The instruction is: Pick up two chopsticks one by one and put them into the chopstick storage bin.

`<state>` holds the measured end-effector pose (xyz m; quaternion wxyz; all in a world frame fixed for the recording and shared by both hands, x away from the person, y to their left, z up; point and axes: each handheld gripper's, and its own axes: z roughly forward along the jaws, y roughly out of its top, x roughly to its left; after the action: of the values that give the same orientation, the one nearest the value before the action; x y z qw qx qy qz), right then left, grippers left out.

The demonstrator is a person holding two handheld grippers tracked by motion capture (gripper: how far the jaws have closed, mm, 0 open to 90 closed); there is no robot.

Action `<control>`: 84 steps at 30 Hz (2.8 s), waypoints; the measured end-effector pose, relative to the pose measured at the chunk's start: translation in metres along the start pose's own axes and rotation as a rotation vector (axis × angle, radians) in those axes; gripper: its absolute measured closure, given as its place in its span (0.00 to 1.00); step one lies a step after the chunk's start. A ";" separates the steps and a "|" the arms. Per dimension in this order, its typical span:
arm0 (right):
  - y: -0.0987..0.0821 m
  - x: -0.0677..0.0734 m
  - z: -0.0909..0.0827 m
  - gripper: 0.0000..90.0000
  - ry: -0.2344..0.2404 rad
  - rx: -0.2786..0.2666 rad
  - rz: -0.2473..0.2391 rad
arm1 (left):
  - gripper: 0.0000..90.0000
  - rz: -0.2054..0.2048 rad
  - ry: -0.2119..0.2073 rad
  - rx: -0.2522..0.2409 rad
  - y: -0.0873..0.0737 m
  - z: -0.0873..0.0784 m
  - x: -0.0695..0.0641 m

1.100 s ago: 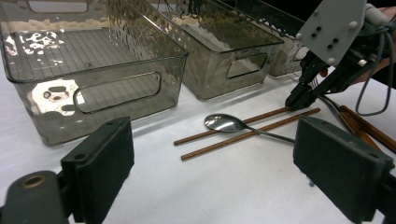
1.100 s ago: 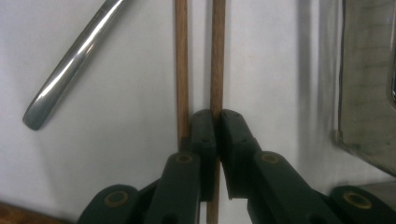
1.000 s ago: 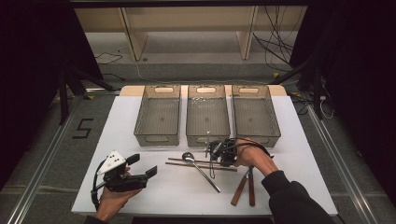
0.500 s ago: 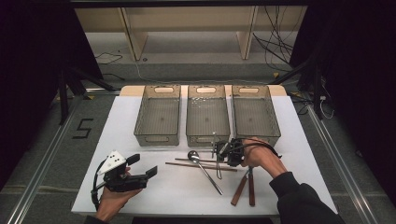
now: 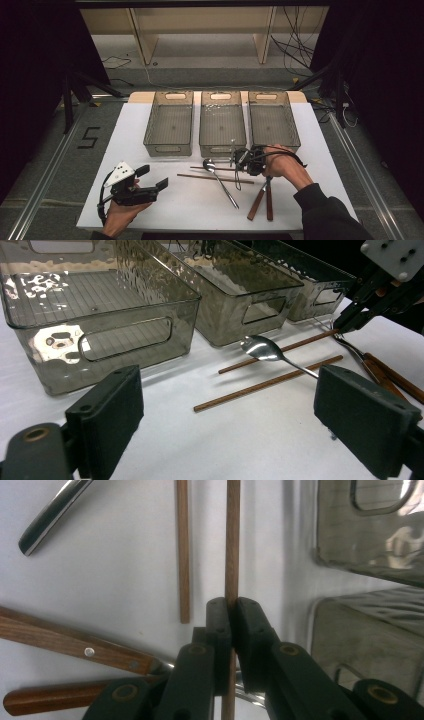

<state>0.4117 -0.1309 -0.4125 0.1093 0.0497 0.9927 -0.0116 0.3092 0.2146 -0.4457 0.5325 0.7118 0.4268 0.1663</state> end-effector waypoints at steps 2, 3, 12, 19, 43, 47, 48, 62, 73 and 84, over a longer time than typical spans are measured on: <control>0.005 0.003 -0.004 0.95 -0.011 0.006 -0.008 | 0.13 0.000 -0.001 0.002 0.000 0.000 0.000; 0.007 0.003 -0.005 0.95 -0.019 0.009 -0.016 | 0.13 0.000 -0.001 0.002 0.000 0.000 -0.001; 0.016 0.002 -0.005 0.95 -0.066 0.017 -0.020 | 0.13 -0.001 -0.002 -0.001 0.000 0.000 0.000; 0.020 0.001 -0.009 0.95 -0.083 0.000 -0.022 | 0.13 0.000 -0.004 0.002 0.000 0.000 0.000; 0.036 -0.021 -0.033 0.95 -0.045 -0.298 0.167 | 0.13 -0.001 -0.001 -0.003 0.000 -0.001 0.000; 0.045 -0.028 -0.034 0.95 -0.026 -0.353 0.210 | 0.13 -0.001 0.000 -0.003 0.000 -0.001 0.001; 0.048 -0.030 -0.035 0.95 -0.021 -0.363 0.223 | 0.13 -0.001 0.000 -0.004 0.000 -0.001 0.001; 0.076 -0.051 -0.031 0.95 0.012 -0.479 0.408 | 0.13 -0.007 0.002 -0.012 0.001 -0.003 0.002; 0.095 -0.061 -0.028 0.95 0.049 -0.531 0.495 | 0.13 -0.019 0.005 -0.022 0.001 -0.004 0.003; 0.113 -0.071 -0.027 0.95 0.078 -0.589 0.576 | 0.13 -0.014 0.006 -0.020 0.001 -0.003 0.003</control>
<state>0.4865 -0.0246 -0.3716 0.0800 0.2924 0.9026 0.3058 0.3090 0.2185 -0.4438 0.5397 0.7028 0.4316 0.1690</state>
